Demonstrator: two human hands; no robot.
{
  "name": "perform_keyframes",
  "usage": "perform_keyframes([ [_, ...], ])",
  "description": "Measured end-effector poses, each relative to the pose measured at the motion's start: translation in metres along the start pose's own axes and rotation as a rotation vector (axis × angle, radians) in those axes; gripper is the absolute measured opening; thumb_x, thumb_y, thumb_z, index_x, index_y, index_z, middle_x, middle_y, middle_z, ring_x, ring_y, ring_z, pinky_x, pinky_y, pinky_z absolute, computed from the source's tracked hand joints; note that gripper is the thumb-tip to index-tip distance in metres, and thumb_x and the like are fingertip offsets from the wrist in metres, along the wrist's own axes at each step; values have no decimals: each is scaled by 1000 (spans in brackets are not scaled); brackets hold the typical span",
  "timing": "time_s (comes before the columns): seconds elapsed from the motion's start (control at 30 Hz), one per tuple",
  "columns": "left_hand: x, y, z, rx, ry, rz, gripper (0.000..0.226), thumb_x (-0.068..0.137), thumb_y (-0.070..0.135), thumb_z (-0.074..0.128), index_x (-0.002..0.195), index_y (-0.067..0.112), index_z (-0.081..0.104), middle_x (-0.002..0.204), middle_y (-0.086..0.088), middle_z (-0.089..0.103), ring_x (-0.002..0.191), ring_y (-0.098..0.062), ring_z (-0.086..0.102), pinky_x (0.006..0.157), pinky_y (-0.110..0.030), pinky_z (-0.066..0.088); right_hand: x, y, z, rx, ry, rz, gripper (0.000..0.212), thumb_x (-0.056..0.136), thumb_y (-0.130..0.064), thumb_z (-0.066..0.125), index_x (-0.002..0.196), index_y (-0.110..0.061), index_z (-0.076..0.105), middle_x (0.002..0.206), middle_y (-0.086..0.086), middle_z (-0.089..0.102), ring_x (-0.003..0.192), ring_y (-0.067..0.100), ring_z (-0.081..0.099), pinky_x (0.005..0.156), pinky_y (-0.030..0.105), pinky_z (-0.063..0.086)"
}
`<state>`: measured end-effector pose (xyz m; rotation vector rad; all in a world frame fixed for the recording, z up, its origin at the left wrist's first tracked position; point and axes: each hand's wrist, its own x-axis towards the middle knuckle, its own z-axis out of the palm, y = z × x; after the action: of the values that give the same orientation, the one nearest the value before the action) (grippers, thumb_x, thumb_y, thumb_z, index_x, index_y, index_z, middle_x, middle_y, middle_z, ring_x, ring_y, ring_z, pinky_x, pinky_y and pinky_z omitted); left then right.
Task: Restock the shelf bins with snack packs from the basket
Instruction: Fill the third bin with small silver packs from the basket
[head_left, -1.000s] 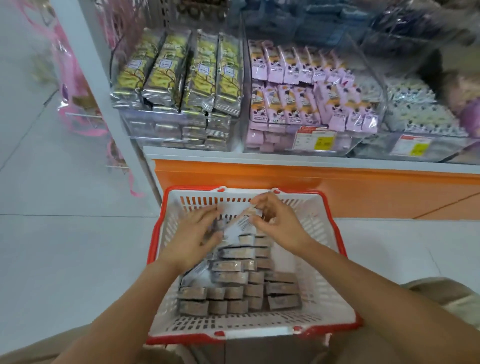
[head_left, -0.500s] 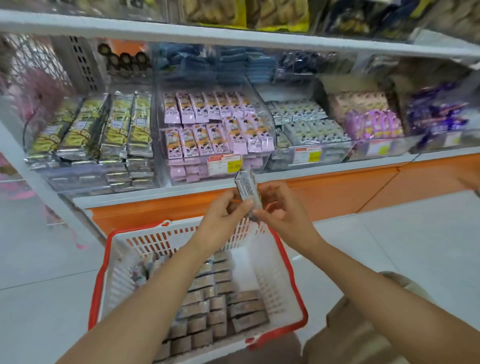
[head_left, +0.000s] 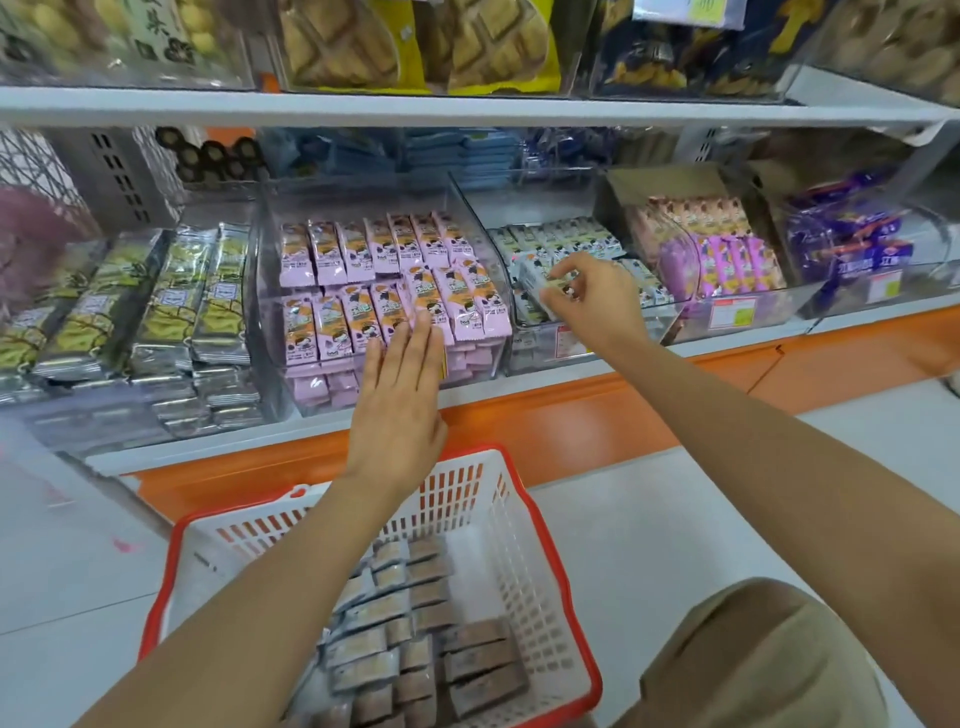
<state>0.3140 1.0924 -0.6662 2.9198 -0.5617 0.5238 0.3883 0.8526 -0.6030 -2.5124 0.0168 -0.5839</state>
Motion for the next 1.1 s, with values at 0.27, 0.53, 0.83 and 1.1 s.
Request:
perform_keyframes([
  [0.27,2,-5,4,-73,11,38,89,87,15,57,158,9,4,165,-9,-5,153,-24,-4,122,-41,-10,16,15,29,-106,-77,25,13,83,-25,75,84,-13,70,87,7,66,72,15,55,67,28,45],
  [0.53,-49,-45,6,-156,226,91,66,87,10,48,151,5,34,156,-16,31,145,-33,26,124,-46,7,-55,-38,28,269,94,-171,4,91,-16,65,95,-15,66,82,-3,54,72,0,48,65,10,37],
  [0.83,-181,-142,52,-17,-165,-192,59,83,29,51,136,3,53,142,-21,49,132,-42,41,108,-57,33,-223,-81,173,333,-665,-136,25,89,-26,66,113,-18,62,90,-5,54,78,10,50,75,30,48],
  [1.1,-256,-182,93,-76,-299,-408,81,79,16,65,148,-9,31,157,-24,25,144,-40,27,119,-37,2,-316,-98,244,-24,-1204,-160,38,95,-29,56,132,-20,52,134,0,49,122,22,48,92,30,38],
])
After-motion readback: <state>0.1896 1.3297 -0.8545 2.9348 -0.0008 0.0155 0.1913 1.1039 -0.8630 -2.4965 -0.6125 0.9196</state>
